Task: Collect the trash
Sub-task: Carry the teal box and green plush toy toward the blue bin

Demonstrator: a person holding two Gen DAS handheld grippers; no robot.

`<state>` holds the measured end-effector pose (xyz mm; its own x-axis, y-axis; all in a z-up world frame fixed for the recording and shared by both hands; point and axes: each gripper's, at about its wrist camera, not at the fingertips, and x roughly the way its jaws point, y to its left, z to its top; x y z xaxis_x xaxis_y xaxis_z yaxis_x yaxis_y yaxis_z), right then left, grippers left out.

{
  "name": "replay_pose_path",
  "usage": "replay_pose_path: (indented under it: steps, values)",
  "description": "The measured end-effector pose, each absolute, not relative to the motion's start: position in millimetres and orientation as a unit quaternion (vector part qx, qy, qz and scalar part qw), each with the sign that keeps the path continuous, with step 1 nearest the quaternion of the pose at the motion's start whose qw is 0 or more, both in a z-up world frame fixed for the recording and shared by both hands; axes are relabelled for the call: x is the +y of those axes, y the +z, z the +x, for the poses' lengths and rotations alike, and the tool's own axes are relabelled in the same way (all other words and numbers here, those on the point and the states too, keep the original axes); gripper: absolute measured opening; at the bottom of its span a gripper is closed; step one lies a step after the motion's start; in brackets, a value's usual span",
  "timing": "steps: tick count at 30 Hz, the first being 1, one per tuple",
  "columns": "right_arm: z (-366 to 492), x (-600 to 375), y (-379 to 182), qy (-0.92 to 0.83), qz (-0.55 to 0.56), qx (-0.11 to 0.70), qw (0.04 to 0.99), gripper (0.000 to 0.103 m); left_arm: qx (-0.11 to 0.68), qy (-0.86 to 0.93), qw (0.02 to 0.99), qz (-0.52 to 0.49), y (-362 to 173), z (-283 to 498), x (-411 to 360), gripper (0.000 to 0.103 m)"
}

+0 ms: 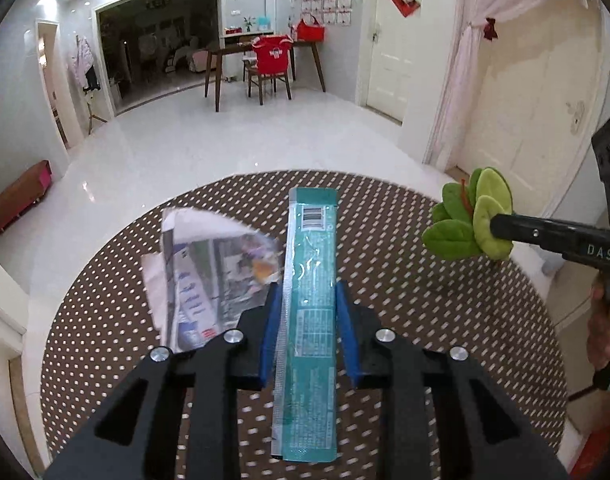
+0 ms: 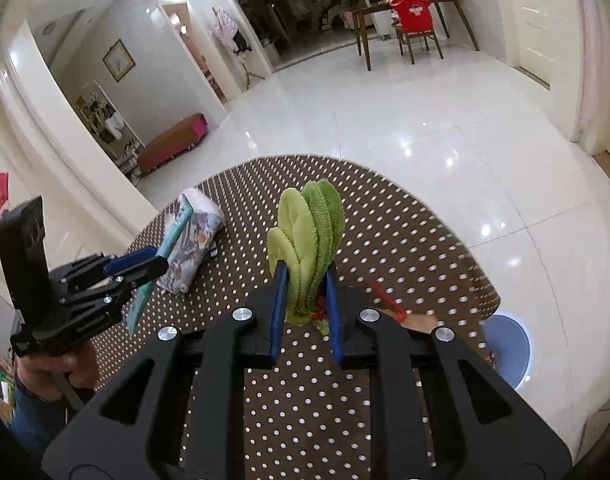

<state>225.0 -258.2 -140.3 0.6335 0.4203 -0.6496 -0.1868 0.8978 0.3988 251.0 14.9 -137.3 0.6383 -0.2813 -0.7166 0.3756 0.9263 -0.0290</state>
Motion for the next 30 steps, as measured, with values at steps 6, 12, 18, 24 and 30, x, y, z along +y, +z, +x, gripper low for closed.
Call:
replay_pose_path:
  steps: [6,12,18,24,30]
  values:
    - [208.6,-310.7,-118.8,0.147,0.17,0.363,0.904,0.018,0.373,-0.213,0.902,0.033,-128.4,249.1,-33.1,0.027]
    - [190.7,-376.7,-106.0,0.091,0.195,0.335,0.917,0.018,0.367,-0.25,0.896,0.017,-122.2,250.4,-85.0,0.027]
    - [176.7,-447.3,-121.0,0.023,0.223,0.334,0.915,0.018,0.379,-0.285,0.88,0.015,-127.5,247.9,-140.2,0.027]
    - [177.7,-499.8,-173.6,-0.031,0.254,0.381,0.889,0.019,0.408,-0.312,0.858,0.01,-141.1,247.8,-190.0,0.027]
    - [187.9,-525.7,-218.8,-0.046,0.284,0.414,0.863,0.021,0.445,-0.322,0.836,0.011,-160.2,254.8,-230.8,0.027]
